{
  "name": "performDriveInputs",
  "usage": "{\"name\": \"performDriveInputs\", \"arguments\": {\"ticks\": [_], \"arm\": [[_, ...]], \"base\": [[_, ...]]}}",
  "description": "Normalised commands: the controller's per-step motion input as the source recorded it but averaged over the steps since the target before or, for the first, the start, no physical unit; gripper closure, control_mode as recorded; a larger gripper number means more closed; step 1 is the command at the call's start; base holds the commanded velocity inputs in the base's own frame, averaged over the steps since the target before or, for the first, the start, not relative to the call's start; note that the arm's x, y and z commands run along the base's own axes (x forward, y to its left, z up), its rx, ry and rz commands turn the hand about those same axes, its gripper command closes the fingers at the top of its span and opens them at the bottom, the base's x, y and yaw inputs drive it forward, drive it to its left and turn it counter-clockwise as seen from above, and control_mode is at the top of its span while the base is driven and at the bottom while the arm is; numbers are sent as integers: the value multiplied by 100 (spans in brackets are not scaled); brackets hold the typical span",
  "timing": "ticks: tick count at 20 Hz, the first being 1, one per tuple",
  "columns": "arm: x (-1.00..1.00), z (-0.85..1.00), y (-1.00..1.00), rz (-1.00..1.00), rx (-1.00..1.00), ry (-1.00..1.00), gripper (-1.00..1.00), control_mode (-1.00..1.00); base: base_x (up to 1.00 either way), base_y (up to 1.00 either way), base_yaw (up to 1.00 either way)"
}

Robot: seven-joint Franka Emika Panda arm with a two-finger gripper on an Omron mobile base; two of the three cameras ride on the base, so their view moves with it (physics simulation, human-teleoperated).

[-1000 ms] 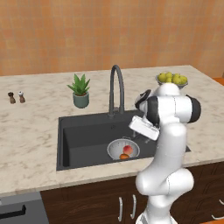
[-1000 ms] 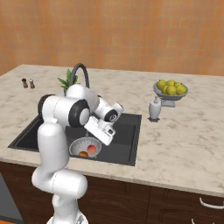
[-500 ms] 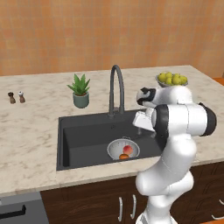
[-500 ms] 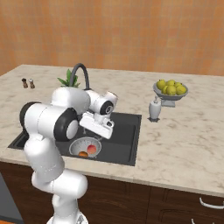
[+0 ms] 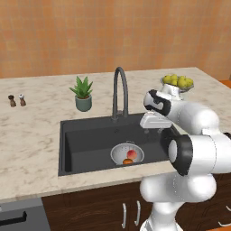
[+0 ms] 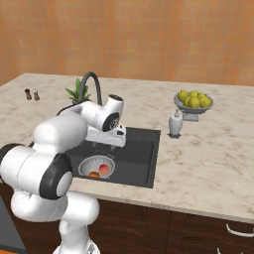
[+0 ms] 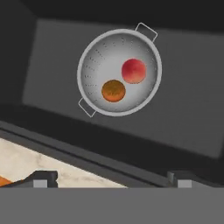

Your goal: Put the colander in the sink, put the peach, orange in the colander, and turn on the sink faucet and pour water over the colander.

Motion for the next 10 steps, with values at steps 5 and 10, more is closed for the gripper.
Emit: {"name": "performDriveInputs", "arguments": {"ticks": [5,10], "arm": [[12,33,-11,21,0,-43,-100,-100],[26,23,-5,23,0,-62,-100,-100]], "base": [[0,0,0],[0,0,0]]}}
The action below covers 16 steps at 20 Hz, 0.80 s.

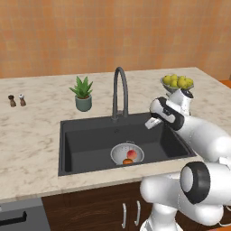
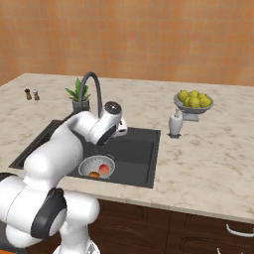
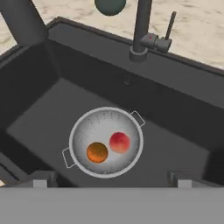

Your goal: Put the colander in the sink, put the peach, orange in the colander, and turn on the sink faucet and pour water over the colander.

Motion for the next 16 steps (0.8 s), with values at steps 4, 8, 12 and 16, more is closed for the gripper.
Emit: {"name": "performDriveInputs", "arguments": {"ticks": [4,8,12,16], "arm": [[52,16,-11,24,8,-46,-100,-100],[49,29,-16,28,10,-40,-100,-100],[60,28,-12,25,12,-25,-100,-100],[66,26,1,15,10,-7,-100,-100]], "base": [[0,0,0],[0,0,0],[0,0,0],[0,0,0]]}}
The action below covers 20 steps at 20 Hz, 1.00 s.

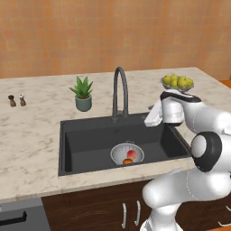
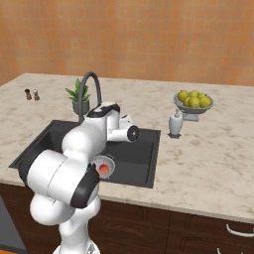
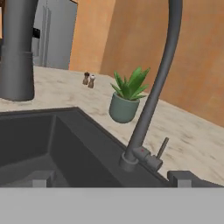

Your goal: Put the colander in the sink, put the peach, orange in the colander, and turn on the sink faucet and pour water over the colander.

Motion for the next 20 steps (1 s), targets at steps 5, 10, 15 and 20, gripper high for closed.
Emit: {"name": "performDriveInputs", "arguments": {"ticks": [5,10,15,20], "arm": [[53,20,0,2,4,3,-100,-100],[37,11,8,0,0,4,-100,-100],[39,2,14,0,0,0,-100,-100],[33,-3,23,0,0,0,-100,-100]], "base": [[0,0,0],[0,0,0],[0,0,0],[0,0,0]]}}
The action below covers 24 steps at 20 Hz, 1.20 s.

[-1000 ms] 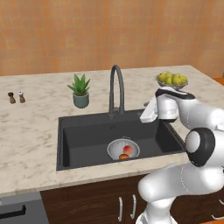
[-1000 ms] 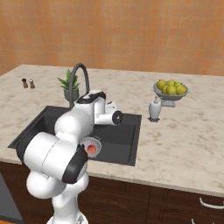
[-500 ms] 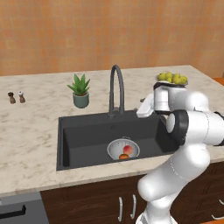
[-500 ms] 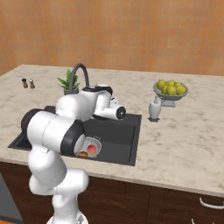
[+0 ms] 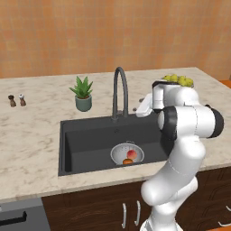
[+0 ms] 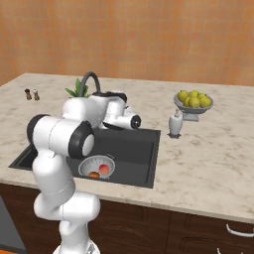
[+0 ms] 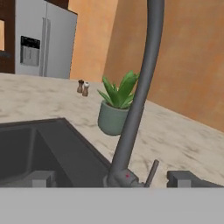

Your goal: Put the colander in the sink, put the peach, orange in the colander, and turn on the sink faucet and pour water over the colander.

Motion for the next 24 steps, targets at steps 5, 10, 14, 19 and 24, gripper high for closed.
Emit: {"name": "performDriveInputs", "arguments": {"ticks": [5,10,14,19,24], "arm": [[33,-2,11,1,0,0,-100,-100],[15,-12,6,6,3,-1,-100,-100],[18,-18,1,6,4,-1,-100,-100],[33,-16,0,3,5,-1,-100,-100],[46,-14,12,0,4,0,-100,-100]], "base": [[0,0,0],[0,0,0],[0,0,0],[0,0,0],[0,0,0]]}}
